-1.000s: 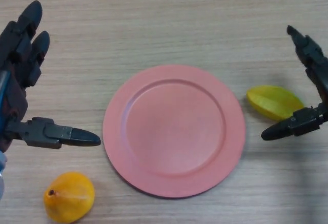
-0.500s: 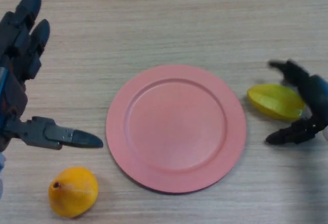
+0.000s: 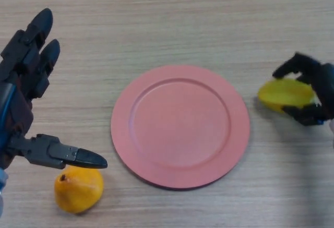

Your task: Pick up the yellow starfruit and place it on the plate

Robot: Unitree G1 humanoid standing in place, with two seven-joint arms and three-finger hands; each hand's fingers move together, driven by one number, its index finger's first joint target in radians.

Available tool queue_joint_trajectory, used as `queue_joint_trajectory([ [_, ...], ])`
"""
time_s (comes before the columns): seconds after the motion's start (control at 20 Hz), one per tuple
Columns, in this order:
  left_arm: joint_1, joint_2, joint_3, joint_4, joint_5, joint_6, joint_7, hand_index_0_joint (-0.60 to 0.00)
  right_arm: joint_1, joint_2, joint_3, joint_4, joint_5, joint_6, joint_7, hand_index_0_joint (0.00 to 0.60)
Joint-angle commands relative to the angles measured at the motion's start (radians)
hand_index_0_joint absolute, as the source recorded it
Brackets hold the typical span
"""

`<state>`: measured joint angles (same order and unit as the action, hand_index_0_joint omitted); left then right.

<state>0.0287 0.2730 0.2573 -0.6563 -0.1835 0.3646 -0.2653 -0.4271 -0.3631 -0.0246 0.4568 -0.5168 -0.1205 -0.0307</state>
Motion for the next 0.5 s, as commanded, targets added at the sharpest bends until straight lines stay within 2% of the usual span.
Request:
queue_joint_trajectory([
  [0.05,-0.015,0.019,0.058,-0.053,-0.023,-0.115,-0.007,0.000,-0.038,0.013,-0.068,-0.202,0.162,0.028,0.012,0.600],
  [0.2,-0.017,0.020,0.068,-0.064,-0.039,-0.104,0.001,0.000,-0.035,0.047,-0.017,-0.326,0.182,0.076,0.023,0.600],
  [0.25,-0.018,0.022,0.072,-0.070,-0.048,-0.092,0.004,0.000,-0.024,0.089,0.019,-0.392,0.192,0.135,0.049,0.600],
  [0.3,-0.018,0.022,0.073,-0.073,-0.051,-0.087,0.006,0.000,-0.026,0.097,0.045,-0.404,0.164,0.141,0.047,0.600],
  [0.35,-0.020,0.021,0.069,-0.074,-0.056,-0.083,0.010,0.000,-0.024,0.135,0.089,-0.417,0.162,0.144,0.044,0.600],
  [0.5,-0.029,0.024,0.061,-0.082,-0.065,-0.076,0.017,0.000,-0.018,0.167,0.206,-0.439,0.271,0.206,-0.001,0.600],
])
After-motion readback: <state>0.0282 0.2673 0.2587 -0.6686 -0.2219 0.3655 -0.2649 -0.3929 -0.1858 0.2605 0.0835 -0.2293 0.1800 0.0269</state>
